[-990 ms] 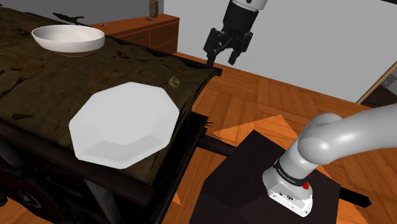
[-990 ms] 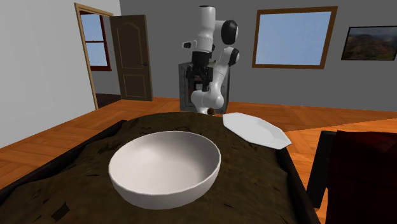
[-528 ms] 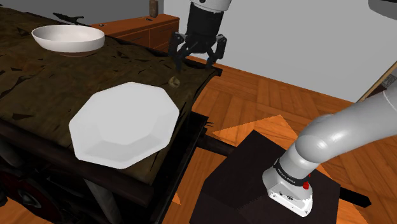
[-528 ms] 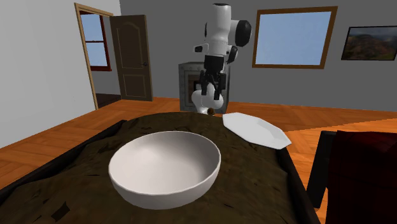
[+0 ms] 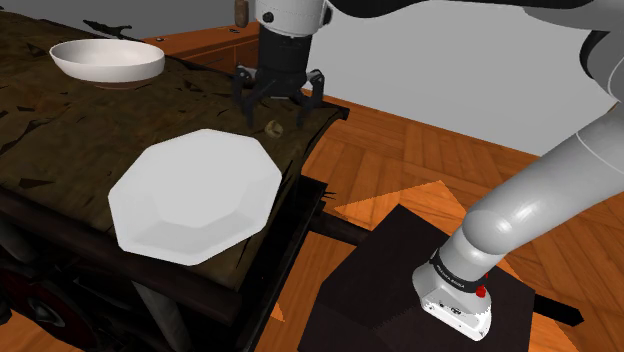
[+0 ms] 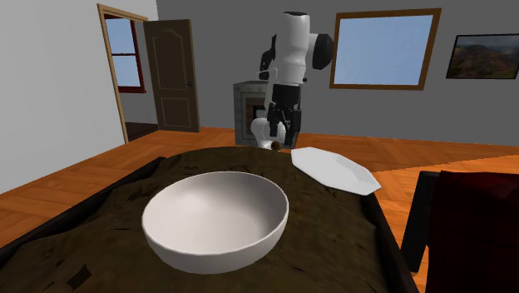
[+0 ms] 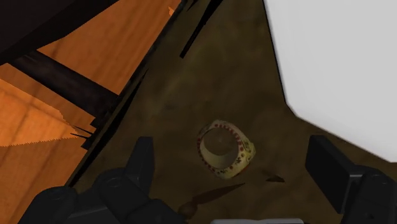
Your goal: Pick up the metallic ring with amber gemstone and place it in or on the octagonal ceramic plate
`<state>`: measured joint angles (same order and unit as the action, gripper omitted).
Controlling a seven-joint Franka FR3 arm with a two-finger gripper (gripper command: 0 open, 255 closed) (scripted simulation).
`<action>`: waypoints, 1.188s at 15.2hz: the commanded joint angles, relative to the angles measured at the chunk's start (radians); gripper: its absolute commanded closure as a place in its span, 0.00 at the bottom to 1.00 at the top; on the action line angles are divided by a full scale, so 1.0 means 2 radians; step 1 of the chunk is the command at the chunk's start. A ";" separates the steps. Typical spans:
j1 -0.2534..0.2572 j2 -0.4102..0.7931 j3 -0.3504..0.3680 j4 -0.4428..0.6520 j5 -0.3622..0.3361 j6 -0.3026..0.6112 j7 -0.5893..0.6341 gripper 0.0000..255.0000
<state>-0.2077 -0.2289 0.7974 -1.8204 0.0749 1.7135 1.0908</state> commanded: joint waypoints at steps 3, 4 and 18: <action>0.001 -0.002 0.000 -0.025 0.002 0.024 -0.001 0.00; 0.001 -0.002 0.000 -0.025 0.002 0.024 -0.001 0.00; 0.000 -0.001 0.000 -0.025 0.001 0.024 -0.002 1.00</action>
<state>-0.2065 -0.2367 0.7957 -1.8654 0.0783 1.7617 1.0869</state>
